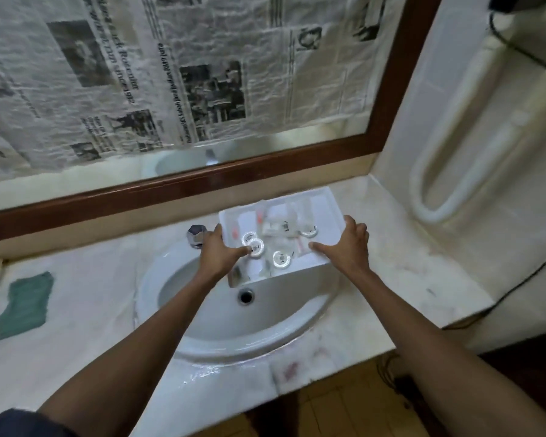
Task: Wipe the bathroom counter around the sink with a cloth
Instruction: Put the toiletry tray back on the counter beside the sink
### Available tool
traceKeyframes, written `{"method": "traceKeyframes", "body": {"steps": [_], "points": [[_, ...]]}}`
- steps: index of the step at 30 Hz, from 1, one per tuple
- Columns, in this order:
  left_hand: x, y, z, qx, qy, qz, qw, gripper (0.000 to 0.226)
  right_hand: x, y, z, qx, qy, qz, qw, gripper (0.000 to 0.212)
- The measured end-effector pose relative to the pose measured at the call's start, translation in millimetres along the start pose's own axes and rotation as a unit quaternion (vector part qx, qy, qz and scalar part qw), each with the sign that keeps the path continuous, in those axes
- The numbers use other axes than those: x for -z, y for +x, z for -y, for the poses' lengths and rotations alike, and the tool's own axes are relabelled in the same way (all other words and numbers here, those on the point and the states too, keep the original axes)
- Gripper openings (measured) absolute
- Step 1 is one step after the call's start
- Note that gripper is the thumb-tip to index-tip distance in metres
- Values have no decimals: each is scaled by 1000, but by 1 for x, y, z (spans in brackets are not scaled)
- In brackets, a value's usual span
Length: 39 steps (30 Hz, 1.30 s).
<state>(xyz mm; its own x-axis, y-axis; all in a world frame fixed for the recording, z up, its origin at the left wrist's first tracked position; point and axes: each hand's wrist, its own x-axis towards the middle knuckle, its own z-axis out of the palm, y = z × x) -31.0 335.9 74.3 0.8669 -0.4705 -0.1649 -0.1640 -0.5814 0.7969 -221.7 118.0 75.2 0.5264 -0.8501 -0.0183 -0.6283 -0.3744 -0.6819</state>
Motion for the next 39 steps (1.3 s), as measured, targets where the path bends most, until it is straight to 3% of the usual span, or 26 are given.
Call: {"method": "traceKeyframes", "body": {"steps": [3,17,25,31,35,39], "points": [[-40,38,-25,-26,31,11,999,79,17,33,-23,-30,0,-16,999,113],[-168,146,-96,-17,94,70,993,70,39,163,-103,-111,-17,19,994,113],[-222,188,-121,63,49,57,995,68,48,237,-129,-95,-39,98,990,120],[-251,214,-124,102,26,52,993,81,55,273,-141,-85,-56,163,981,120],[-267,222,-128,120,24,63,991,78,60,288,-148,-45,-53,170,983,128],[-280,225,-131,127,26,57,990,70,66,302,-159,-30,-57,163,984,109]]}}
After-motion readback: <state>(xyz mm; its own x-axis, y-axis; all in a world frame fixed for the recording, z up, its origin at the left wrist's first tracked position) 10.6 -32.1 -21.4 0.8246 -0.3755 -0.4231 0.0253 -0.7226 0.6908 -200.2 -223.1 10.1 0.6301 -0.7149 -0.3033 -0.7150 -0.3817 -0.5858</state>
